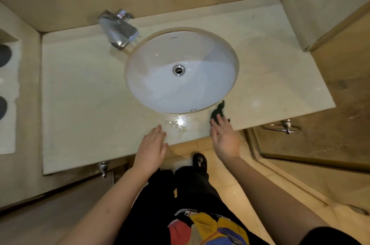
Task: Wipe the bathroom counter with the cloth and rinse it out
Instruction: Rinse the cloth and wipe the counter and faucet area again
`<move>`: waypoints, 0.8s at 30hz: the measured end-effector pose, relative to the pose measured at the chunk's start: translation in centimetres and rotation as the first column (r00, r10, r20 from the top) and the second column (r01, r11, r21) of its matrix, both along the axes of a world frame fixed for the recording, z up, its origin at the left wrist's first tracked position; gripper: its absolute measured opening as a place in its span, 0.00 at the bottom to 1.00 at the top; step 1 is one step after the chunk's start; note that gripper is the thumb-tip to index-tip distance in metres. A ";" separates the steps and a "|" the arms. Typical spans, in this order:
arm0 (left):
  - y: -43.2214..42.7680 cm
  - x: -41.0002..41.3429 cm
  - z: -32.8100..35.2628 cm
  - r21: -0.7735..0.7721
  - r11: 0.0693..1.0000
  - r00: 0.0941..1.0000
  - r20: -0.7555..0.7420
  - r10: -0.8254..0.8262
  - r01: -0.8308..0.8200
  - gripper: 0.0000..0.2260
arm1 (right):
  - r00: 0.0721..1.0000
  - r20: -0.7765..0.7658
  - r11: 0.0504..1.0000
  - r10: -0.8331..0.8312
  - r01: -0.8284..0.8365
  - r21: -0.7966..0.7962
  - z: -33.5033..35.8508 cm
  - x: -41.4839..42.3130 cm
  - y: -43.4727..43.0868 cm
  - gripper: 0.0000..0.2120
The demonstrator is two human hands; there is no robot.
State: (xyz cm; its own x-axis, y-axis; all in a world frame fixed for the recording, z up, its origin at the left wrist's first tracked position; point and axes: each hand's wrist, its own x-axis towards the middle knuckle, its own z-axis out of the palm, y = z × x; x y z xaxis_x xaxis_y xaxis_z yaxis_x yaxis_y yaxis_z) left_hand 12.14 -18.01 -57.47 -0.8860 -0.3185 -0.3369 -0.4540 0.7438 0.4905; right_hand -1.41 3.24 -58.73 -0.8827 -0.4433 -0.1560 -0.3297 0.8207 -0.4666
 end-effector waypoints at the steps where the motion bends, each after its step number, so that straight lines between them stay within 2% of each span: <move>1: -1.3 1.2 -0.1 -0.010 1.000 1.000 0.009 0.017 -0.017 0.16 | 0.997 0.007 0.996 0.082 -0.082 0.016 0.0 1.7 -2.2 0.19; 6: -6.7 6.7 0.0 -0.099 0.993 0.995 0.057 0.075 -0.070 0.18 | 0.889 0.015 0.878 0.457 -0.454 0.155 -1.0 7.5 -10.2 0.26; 9: -9.1 9.0 -0.2 -0.093 0.988 0.991 0.051 0.126 -0.121 0.20 | 0.854 -0.025 0.838 0.520 -0.505 0.206 -1.2 6.3 -10.5 0.21; 11: -10.3 9.9 -0.3 -0.085 0.987 0.989 0.048 0.141 -0.137 0.20 | 0.926 -0.060 0.919 0.372 -0.359 0.164 -1.1 3.9 -9.1 0.20; 13: -11.2 10.6 -0.3 -0.075 0.985 0.986 0.036 0.161 -0.158 0.20 | 0.995 -0.047 0.990 0.085 -0.079 0.118 -0.6 1.2 -7.6 0.19; 15: -12.0 11.0 -0.3 -0.063 0.982 0.983 0.020 0.182 -0.180 0.20 | 0.991 0.006 0.984 -0.131 0.129 0.122 -0.4 -0.1 -7.2 0.20; 17: -12.6 11.4 -0.5 -0.043 0.978 0.979 0.004 0.204 -0.203 0.20 | 0.980 0.015 0.974 -0.199 0.196 0.116 -0.4 1.0 -8.6 0.23; 20: -13.1 11.8 -0.5 -0.003 0.964 0.964 -0.021 0.264 -0.264 0.20 | 0.998 0.006 0.995 -0.058 0.058 0.083 -1.0 5.6 -12.7 0.25; 22: -13.6 12.0 -0.6 0.018 0.952 0.952 -0.030 0.306 -0.305 0.20 | 0.993 0.019 0.990 0.120 -0.121 0.065 -1.4 9.5 -16.1 0.26; 24: -14.0 12.4 -0.9 0.017 0.943 0.943 -0.018 0.331 -0.331 0.20 | 0.947 0.019 0.945 0.319 -0.320 0.061 -1.5 13.1 -19.7 0.26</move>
State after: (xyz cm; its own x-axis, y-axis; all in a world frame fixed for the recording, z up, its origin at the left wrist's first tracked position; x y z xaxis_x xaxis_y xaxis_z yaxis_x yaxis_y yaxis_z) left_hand 24.58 -32.06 -58.37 -0.7379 -0.5907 -0.3263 -0.6634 0.5464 0.5112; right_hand 11.65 -16.45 -60.18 -0.6947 -0.6911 -0.1996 -0.5756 0.7005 -0.4218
